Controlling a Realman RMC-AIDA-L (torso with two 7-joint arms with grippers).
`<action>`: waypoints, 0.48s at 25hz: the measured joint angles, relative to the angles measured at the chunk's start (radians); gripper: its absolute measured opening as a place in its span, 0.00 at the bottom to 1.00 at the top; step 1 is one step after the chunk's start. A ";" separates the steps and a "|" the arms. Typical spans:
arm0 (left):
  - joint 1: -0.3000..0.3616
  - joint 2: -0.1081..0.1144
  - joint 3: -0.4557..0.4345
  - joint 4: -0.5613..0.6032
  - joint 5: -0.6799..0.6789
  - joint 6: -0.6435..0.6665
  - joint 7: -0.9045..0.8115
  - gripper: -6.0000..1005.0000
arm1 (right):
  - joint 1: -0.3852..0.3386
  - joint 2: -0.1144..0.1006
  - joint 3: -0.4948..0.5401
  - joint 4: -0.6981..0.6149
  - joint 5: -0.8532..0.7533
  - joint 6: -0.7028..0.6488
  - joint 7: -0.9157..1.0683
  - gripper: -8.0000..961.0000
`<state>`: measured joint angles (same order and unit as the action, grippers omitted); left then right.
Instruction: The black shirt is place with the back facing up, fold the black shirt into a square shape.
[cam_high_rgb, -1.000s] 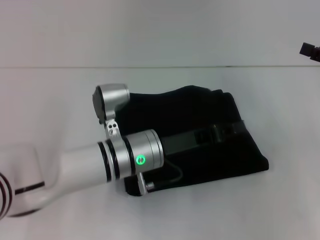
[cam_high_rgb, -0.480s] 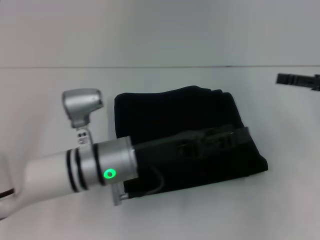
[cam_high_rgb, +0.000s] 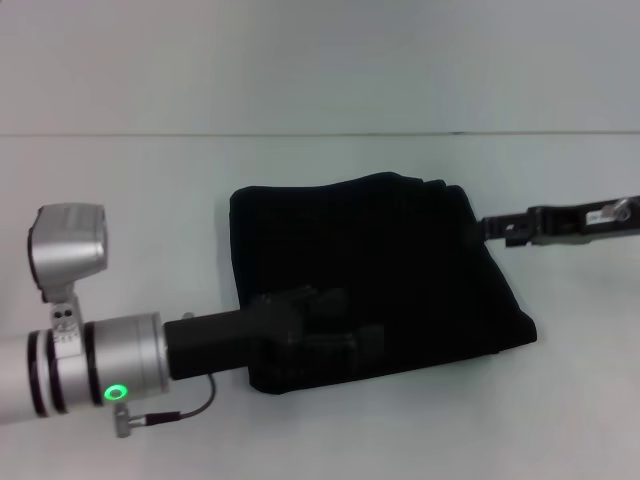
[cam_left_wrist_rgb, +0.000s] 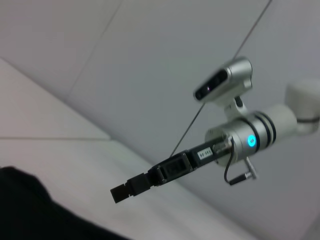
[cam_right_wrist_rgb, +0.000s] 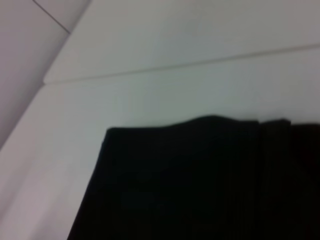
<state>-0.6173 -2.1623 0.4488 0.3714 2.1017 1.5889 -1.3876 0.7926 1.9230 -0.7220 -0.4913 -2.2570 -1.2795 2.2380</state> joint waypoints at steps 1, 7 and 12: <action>0.008 0.000 0.013 0.016 0.000 0.001 0.003 0.91 | 0.008 0.003 -0.006 0.016 -0.006 0.009 0.006 0.96; 0.040 0.001 0.096 0.089 0.000 0.004 0.044 0.95 | 0.043 0.032 -0.029 0.095 -0.038 0.075 0.019 0.96; 0.036 0.004 0.103 0.097 0.000 0.004 0.054 0.95 | 0.052 0.056 -0.040 0.105 -0.039 0.110 0.020 0.96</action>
<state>-0.5818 -2.1584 0.5518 0.4687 2.1015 1.5932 -1.3335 0.8444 1.9794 -0.7617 -0.3865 -2.2963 -1.1698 2.2580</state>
